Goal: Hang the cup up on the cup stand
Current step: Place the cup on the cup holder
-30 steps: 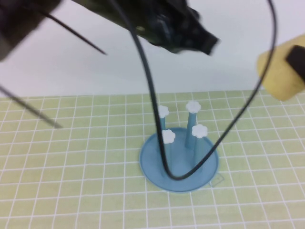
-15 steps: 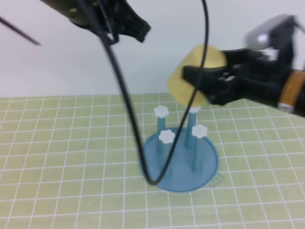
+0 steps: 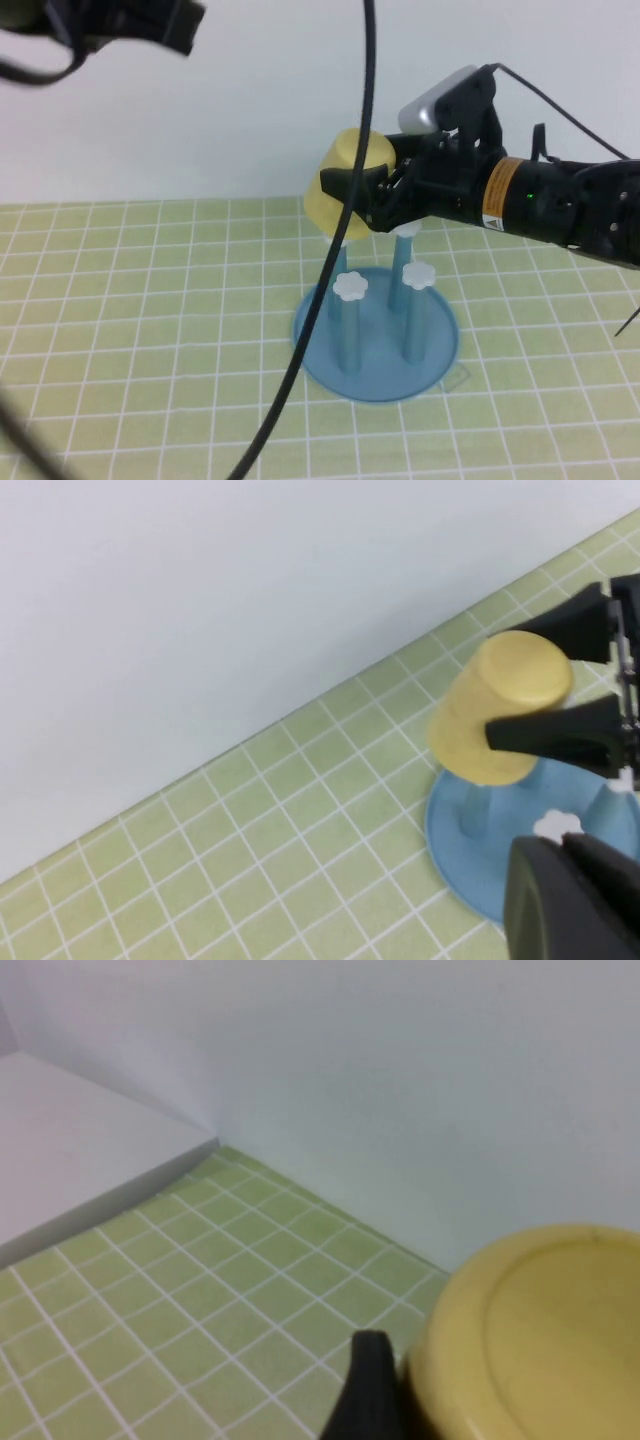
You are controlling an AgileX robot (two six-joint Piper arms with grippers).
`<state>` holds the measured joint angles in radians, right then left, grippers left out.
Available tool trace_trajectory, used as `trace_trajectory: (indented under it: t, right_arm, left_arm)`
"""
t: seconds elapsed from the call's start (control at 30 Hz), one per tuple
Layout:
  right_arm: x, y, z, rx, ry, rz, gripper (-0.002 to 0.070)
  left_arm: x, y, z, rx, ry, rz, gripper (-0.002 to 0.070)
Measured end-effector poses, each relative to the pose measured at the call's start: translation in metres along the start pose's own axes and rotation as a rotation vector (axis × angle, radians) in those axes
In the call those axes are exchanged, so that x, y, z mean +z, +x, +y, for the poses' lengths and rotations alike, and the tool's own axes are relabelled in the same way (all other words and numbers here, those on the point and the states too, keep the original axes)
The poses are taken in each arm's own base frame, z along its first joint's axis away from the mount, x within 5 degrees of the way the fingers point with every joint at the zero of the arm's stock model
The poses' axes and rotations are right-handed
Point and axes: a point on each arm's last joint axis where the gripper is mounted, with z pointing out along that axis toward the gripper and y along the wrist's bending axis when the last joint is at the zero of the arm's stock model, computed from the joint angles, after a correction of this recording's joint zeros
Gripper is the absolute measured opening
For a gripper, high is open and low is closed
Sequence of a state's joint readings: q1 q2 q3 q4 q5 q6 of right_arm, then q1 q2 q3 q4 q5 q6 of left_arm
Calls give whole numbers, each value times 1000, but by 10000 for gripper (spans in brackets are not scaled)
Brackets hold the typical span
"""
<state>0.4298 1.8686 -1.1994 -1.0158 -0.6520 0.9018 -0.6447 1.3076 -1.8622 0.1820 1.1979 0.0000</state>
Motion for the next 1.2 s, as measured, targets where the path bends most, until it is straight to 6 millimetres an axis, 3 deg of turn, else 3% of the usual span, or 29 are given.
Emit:
trace_trajectory:
  t: [0.23, 0.47, 0.7, 1.2]
  right_arm:
    - [12, 15, -4, -14, -13, 42, 585]
    - [22, 28, 9, -91, -38, 114, 585]
    - [26, 32, 17, -184, -25, 159, 585]
    - [28, 44, 8, -146, 50, 230, 617]
  left_arm:
    - [-12, 31, -1, -31, 6, -54, -1]
    - [-10, 57, -1, -60, -8, -65, -1]
    - [-12, 60, 0, -70, -15, -68, -1]
    - [-12, 53, -2, -104, 12, -142, -1]
